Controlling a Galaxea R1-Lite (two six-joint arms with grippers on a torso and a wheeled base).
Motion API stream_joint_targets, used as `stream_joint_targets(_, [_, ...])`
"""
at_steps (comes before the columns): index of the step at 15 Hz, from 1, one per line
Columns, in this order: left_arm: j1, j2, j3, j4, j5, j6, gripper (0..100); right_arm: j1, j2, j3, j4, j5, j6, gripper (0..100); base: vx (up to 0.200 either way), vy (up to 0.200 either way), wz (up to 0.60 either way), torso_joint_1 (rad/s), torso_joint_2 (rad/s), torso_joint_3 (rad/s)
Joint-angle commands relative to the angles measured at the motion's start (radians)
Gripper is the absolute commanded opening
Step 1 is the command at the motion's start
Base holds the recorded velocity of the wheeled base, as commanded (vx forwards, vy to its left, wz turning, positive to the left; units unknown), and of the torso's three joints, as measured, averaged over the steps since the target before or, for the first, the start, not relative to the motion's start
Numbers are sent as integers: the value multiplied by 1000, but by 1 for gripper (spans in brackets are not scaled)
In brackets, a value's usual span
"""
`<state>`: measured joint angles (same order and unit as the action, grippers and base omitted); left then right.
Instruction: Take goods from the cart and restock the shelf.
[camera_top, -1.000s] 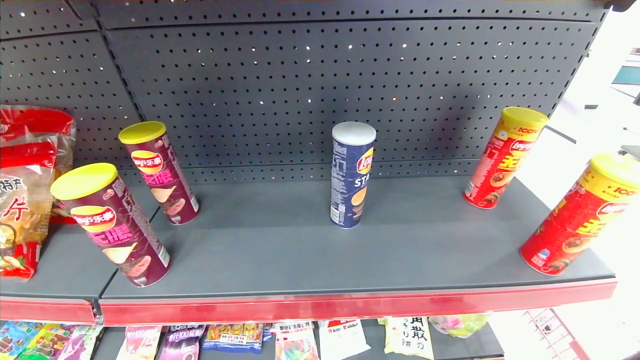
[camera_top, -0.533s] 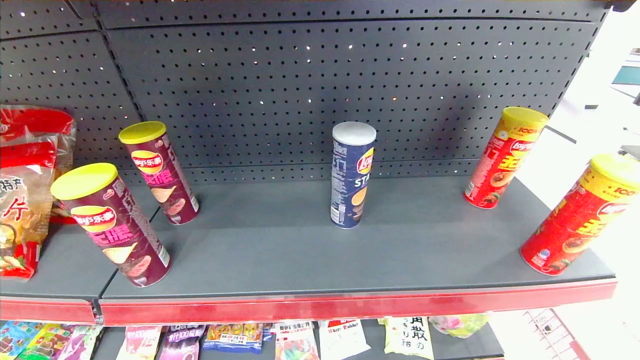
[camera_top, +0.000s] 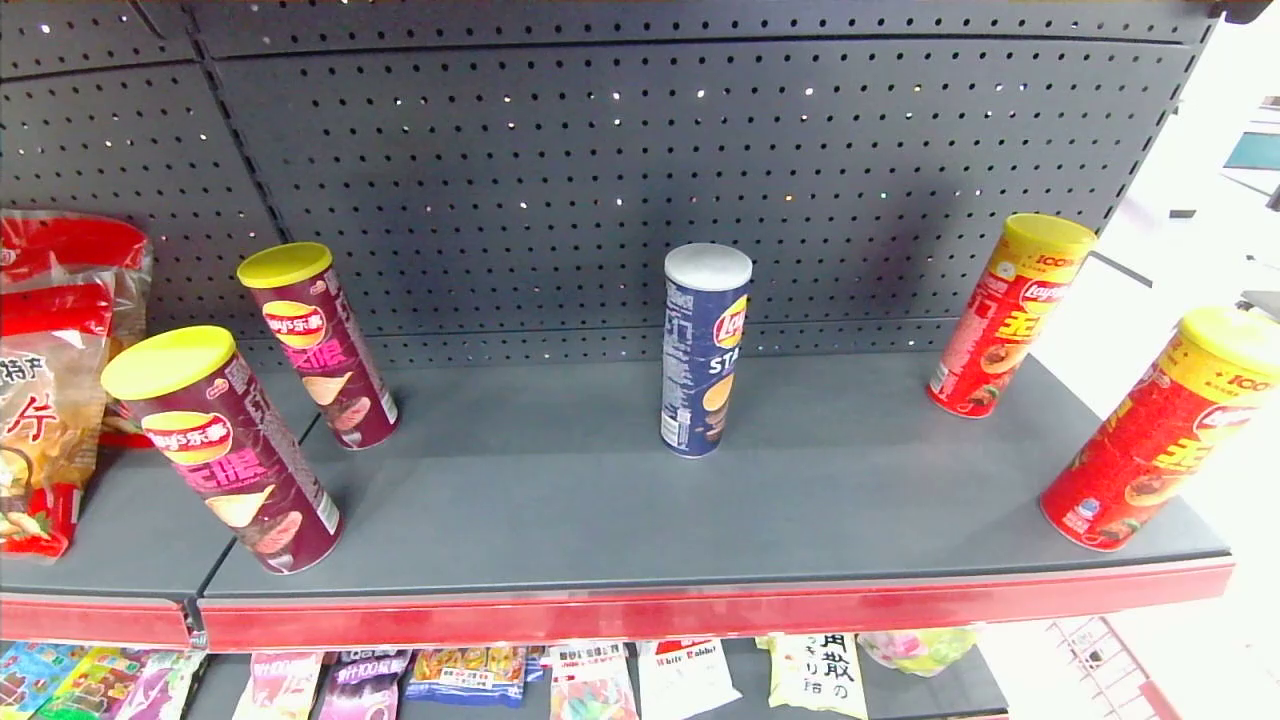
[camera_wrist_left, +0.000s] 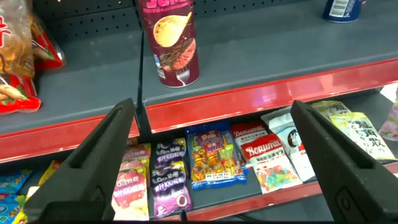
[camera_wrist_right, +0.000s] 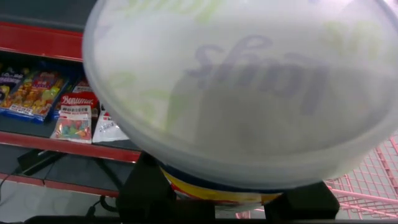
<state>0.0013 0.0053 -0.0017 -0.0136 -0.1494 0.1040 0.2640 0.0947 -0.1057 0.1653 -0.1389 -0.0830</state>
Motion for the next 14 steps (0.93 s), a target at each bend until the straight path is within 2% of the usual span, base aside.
stream_joint_targets(1, [0, 12, -21, -3, -18, -27, 100, 4, -9, 1, 0, 5, 2, 0, 0, 0, 0, 0, 0, 0])
stream_joint_targets(2, [-14, 58, -93, -6, -30, -92, 100, 4, -10, 1, 0, 5, 2, 0, 0, 0, 0, 0, 0, 0])
stream_joint_targets(3, [-72, 340, -336, -5, -85, -276, 100, 6, -10, 1, 0, 7, 2, 0, 0, 0, 0, 0, 0, 0])
stream_joint_targets(4, [-98, 479, -463, -11, -105, -288, 100, 6, -10, 1, 2, 9, 8, 0, 0, 0, 0, 0, 0, 0])
stream_joint_targets(5, [-138, 571, -521, -17, -150, -271, 100, 6, -6, 1, 2, 9, 19, 0, 0, 0, 0, 0, 0, 0])
stream_joint_targets(7, [-236, 746, -526, -94, -274, -104, 100, 6, -12, 1, 0, 1, 22, 0, 0, 0, 0, 0, 0, 0])
stream_joint_targets(8, [-262, 832, -529, -149, -308, -81, 100, 6, -13, 1, 0, 2, 20, 0, 0, 0, 0, 0, 0, 0])
stream_joint_targets(9, [-342, 947, -529, -261, -361, -69, 100, 6, -13, 1, 0, 2, 20, 0, 0, 0, 0, 0, 0, 0])
stream_joint_targets(10, [-386, 1050, -531, -358, -372, -67, 100, 6, -13, 1, 0, 4, 20, 0, 0, 0, 0, 0, 0, 0])
stream_joint_targets(12, [-392, 1249, -569, -531, -380, -64, 100, 6, -13, 1, 0, 2, 20, 0, 0, 0, 0, 0, 0, 0])
stream_joint_targets(14, [-399, 1409, -678, -578, -375, -29, 100, 6, -13, 1, 0, 2, 20, 0, 0, 0, 0, 0, 0, 0])
